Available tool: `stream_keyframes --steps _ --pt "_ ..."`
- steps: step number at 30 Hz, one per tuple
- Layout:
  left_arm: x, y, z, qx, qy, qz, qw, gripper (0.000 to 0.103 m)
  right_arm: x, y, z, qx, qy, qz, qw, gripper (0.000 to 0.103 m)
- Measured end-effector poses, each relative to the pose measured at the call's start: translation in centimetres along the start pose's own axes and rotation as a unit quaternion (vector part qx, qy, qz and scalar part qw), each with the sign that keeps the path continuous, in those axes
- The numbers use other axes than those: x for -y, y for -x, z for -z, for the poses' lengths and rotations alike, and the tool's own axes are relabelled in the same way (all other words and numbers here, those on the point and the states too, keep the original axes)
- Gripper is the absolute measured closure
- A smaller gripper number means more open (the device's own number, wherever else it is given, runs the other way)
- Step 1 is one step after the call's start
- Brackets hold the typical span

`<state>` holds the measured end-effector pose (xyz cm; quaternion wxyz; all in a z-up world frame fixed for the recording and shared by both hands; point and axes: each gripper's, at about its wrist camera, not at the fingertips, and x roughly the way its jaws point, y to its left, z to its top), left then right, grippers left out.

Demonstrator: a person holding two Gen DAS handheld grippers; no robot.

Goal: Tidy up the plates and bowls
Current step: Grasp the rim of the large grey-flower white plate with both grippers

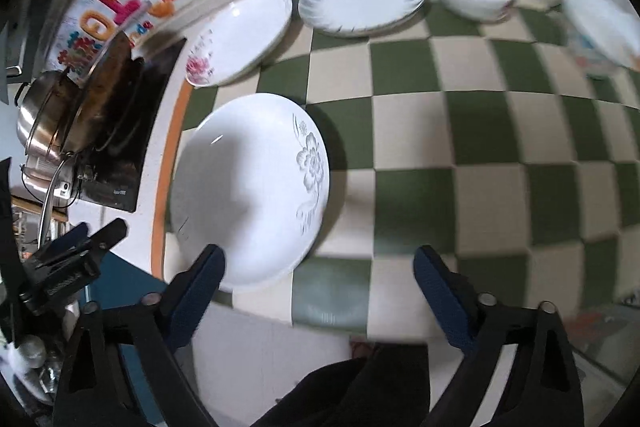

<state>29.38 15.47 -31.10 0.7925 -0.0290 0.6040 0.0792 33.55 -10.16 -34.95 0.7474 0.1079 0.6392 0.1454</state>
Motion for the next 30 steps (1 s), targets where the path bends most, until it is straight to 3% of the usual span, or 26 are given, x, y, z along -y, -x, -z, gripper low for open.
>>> stream_keyframes --steps 7,11,15,19,30 --pt "0.1 -6.0 -2.6 -0.065 0.028 0.029 0.9971 0.045 1.2 -7.9 -5.1 -0.069 0.010 -0.037 0.997 0.038" --pt "-0.2 -7.4 -2.5 -0.089 0.033 0.055 0.9939 0.066 0.6 -10.0 -5.9 -0.091 0.014 -0.063 0.994 0.062" --pt "-0.2 -7.4 -2.0 -0.097 0.032 0.088 0.9910 0.076 -0.2 -11.0 -6.1 -0.099 0.022 -0.074 0.992 0.081" --pt "-0.2 -6.8 -1.5 -0.088 0.029 0.083 0.9922 0.076 -0.3 -11.2 -6.1 -0.088 0.028 -0.078 0.993 0.089" --pt "1.1 -4.5 -1.6 -0.071 0.020 0.090 0.9932 0.076 2.4 -8.4 -6.0 -0.069 0.028 -0.086 0.993 0.089"
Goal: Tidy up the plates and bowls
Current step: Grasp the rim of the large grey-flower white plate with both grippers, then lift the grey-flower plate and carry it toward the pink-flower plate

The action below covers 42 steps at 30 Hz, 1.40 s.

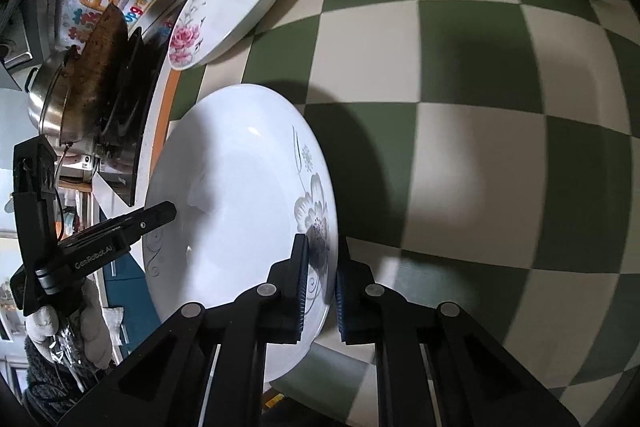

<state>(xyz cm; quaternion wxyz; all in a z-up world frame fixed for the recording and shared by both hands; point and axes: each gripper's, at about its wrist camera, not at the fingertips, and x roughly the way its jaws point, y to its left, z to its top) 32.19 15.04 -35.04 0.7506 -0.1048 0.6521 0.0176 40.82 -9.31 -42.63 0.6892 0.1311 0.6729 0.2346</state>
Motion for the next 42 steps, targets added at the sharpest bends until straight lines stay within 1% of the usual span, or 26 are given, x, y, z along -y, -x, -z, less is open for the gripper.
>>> stream_keyframes --steps 3,7,9,10,12,15,18,19,22,25,28,36,40,41,42 --pt "0.8 0.9 -0.2 0.007 -0.011 0.001 0.9999 0.076 0.7 1.6 0.1 0.015 0.002 0.003 1.000 0.089" --pt "3.0 1.7 -0.4 0.013 -0.029 0.008 0.9995 0.076 2.3 4.0 0.4 0.032 -0.009 0.004 0.999 0.089" --pt "4.3 2.2 -0.3 0.015 -0.043 0.013 0.9989 0.076 3.5 5.2 0.7 0.040 -0.016 0.006 0.999 0.089" --pt "5.5 1.9 -1.0 0.015 -0.049 0.013 0.9986 0.076 4.1 5.9 0.8 0.045 -0.021 0.006 0.999 0.089" --pt "7.2 2.0 -1.3 0.016 -0.065 0.018 0.9976 0.076 5.4 7.0 1.2 0.052 -0.030 0.009 0.998 0.089" --pt "10.2 0.9 -2.0 0.011 -0.082 0.024 0.9963 0.076 7.4 8.4 1.8 0.064 -0.048 0.016 0.997 0.089" --pt "12.8 0.3 -2.1 0.007 -0.103 0.031 0.9942 0.076 9.8 9.9 2.4 0.075 -0.069 0.021 0.995 0.089" --pt "14.3 -0.3 -2.5 0.004 -0.107 0.032 0.9938 0.076 10.5 10.2 2.5 0.079 -0.074 0.022 0.994 0.089" --pt "16.4 -1.6 -2.7 -0.006 -0.119 0.038 0.9921 0.076 12.8 11.0 2.7 0.083 -0.091 0.027 0.992 0.089" --pt "18.1 -2.7 -2.8 -0.015 -0.132 0.035 0.9905 0.076 14.7 11.3 3.0 0.086 -0.105 0.030 0.990 0.089" --pt "19.2 -3.6 -2.7 -0.024 -0.138 0.032 0.9896 0.076 15.9 11.3 3.1 0.087 -0.116 0.029 0.989 0.089" --pt "19.6 -4.9 -2.3 -0.040 -0.146 0.019 0.9883 0.076 17.3 10.9 3.2 0.087 -0.122 0.035 0.988 0.089" --pt "19.9 -4.8 -2.6 -0.035 -0.150 0.008 0.9881 0.076 17.2 10.5 3.1 0.083 -0.124 0.042 0.988 0.089" --pt "20.9 -5.2 -2.7 -0.034 -0.151 0.005 0.9880 0.076 17.4 10.4 3.1 0.082 -0.129 0.040 0.987 0.089" --pt "21.0 -5.2 -2.8 -0.032 -0.153 0.002 0.9877 0.076 17.5 10.3 3.1 0.080 -0.133 0.039 0.987 0.089"
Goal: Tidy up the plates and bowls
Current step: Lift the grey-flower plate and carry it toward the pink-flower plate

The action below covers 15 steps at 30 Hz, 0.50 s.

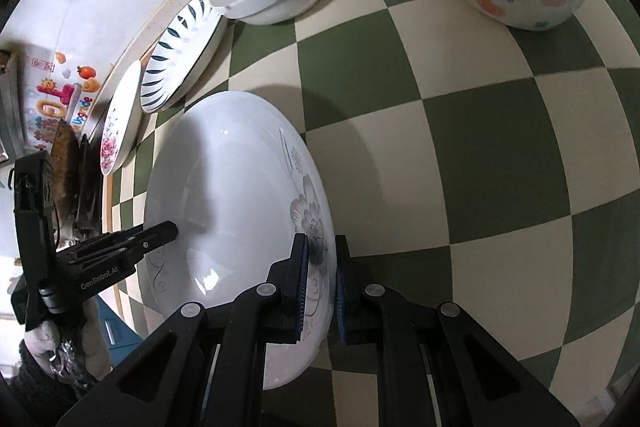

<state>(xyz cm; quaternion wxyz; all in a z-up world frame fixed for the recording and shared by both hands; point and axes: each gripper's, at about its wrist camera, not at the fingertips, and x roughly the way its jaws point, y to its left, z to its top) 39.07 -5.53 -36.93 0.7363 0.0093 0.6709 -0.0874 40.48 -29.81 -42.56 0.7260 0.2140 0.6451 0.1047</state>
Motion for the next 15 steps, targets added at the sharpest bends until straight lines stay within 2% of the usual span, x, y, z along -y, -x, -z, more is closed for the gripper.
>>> stream_keyframes --steps 7,10,13,15 --pt "1.1 -0.1 -0.3 -0.001 -0.015 -0.017 0.9997 0.075 -0.1 -0.4 0.3 0.005 -0.014 0.014 1.000 0.085" --pt "0.8 0.2 -0.5 -0.011 -0.011 -0.007 0.9999 0.075 0.0 -0.1 0.1 0.000 -0.040 0.022 0.999 0.085" --pt "0.2 2.8 -1.0 0.012 -0.008 0.001 0.9999 0.075 0.3 2.2 0.2 0.028 -0.080 0.035 0.996 0.084" --pt "-0.9 5.9 -1.6 0.043 -0.005 0.008 0.9991 0.072 0.1 4.0 0.3 0.049 -0.100 0.035 0.993 0.084"
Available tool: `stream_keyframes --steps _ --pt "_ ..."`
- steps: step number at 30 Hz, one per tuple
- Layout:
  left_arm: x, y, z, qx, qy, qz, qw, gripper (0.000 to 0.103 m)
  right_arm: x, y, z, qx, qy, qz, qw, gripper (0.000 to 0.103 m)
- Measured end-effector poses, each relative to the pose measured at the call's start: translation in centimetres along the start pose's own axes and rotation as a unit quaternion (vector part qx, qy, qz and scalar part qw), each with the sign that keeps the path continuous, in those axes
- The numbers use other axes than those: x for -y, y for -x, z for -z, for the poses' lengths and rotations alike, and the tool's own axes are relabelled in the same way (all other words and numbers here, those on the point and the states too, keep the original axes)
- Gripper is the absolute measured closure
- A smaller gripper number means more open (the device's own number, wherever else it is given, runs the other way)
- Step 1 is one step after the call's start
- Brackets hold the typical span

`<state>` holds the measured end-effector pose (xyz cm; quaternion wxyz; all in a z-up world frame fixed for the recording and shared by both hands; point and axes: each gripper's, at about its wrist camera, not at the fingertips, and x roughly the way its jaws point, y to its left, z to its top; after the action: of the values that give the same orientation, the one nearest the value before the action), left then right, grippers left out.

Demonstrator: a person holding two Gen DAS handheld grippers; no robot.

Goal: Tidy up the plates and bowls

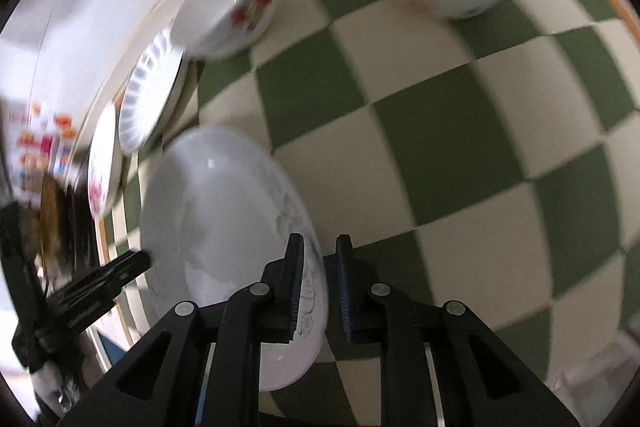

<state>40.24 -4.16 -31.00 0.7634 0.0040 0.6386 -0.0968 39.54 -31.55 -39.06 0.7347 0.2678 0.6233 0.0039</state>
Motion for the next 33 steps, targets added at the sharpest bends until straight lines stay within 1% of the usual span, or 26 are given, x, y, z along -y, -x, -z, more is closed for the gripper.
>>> stream_keyframes --steps 1,2,4,6,7,8,11,12,14,17,21,23,26,27,31,32,33 --pt "-0.6 1.3 -0.4 0.014 0.003 0.002 0.9999 0.072 -0.4 1.0 0.0 0.012 -0.007 -0.005 1.000 0.083" --pt "-1.5 2.7 -1.0 0.027 0.008 0.005 0.9996 0.072 -1.2 1.9 0.0 0.019 -0.009 -0.009 1.000 0.079" --pt "-3.8 4.9 -1.9 0.051 0.020 0.006 0.9985 0.072 -3.6 2.8 -0.2 0.025 -0.001 -0.021 0.999 0.074" --pt "-6.5 6.2 -3.2 0.063 0.033 0.000 0.9975 0.070 -7.0 2.9 -0.5 0.022 0.009 -0.050 0.998 0.071" --pt "-8.4 6.8 -4.1 0.067 0.043 -0.002 0.9968 0.070 -9.0 2.5 -0.7 0.016 0.015 -0.070 0.997 0.066" --pt "-10.0 7.0 -4.7 0.070 0.053 -0.012 0.9961 0.070 -11.2 1.7 -0.9 0.008 0.021 -0.091 0.996 0.062" --pt "-15.6 6.1 -6.6 0.060 0.082 -0.031 0.9944 0.070 -17.6 -2.2 -1.5 -0.027 0.035 -0.132 0.990 0.061" --pt "-17.7 5.5 -7.5 0.055 0.093 -0.035 0.9936 0.070 -19.3 -3.4 -1.7 -0.035 0.039 -0.135 0.989 0.061" --pt "-20.8 4.0 -9.2 0.035 0.100 -0.046 0.9934 0.070 -23.0 -6.8 -2.0 -0.053 0.047 -0.135 0.988 0.061" --pt "-23.9 1.9 -11.0 0.010 0.092 -0.062 0.9937 0.070 -26.8 -11.0 -2.3 -0.075 0.045 -0.134 0.987 0.061" --pt "-25.9 -0.9 -13.2 -0.023 0.071 -0.065 0.9950 0.070 -28.9 -14.7 -3.0 -0.086 0.032 -0.119 0.989 0.061" --pt "-26.9 -1.9 -14.3 -0.032 0.068 -0.064 0.9951 0.070 -29.3 -16.0 -3.5 -0.087 0.025 -0.111 0.990 0.061" --pt "-27.2 -3.6 -15.7 -0.048 0.051 -0.066 0.9954 0.070 -29.7 -17.6 -4.1 -0.089 0.015 -0.106 0.990 0.061" --pt "-27.3 -4.3 -16.1 -0.058 0.044 -0.067 0.9951 0.070 -29.7 -18.1 -4.3 -0.090 0.013 -0.104 0.990 0.061" --pt "-27.6 -6.2 -16.6 -0.076 0.024 -0.076 0.9939 0.070 -29.7 -19.4 -4.8 -0.091 0.010 -0.100 0.991 0.061" --pt "-27.7 -6.6 -16.6 -0.080 0.021 -0.073 0.9938 0.069 -29.7 -19.6 -4.9 -0.091 0.010 -0.101 0.991 0.063" --pt "-27.8 -6.8 -16.6 -0.081 0.024 -0.061 0.9946 0.069 -29.8 -19.7 -4.9 -0.090 0.010 -0.102 0.991 0.064"
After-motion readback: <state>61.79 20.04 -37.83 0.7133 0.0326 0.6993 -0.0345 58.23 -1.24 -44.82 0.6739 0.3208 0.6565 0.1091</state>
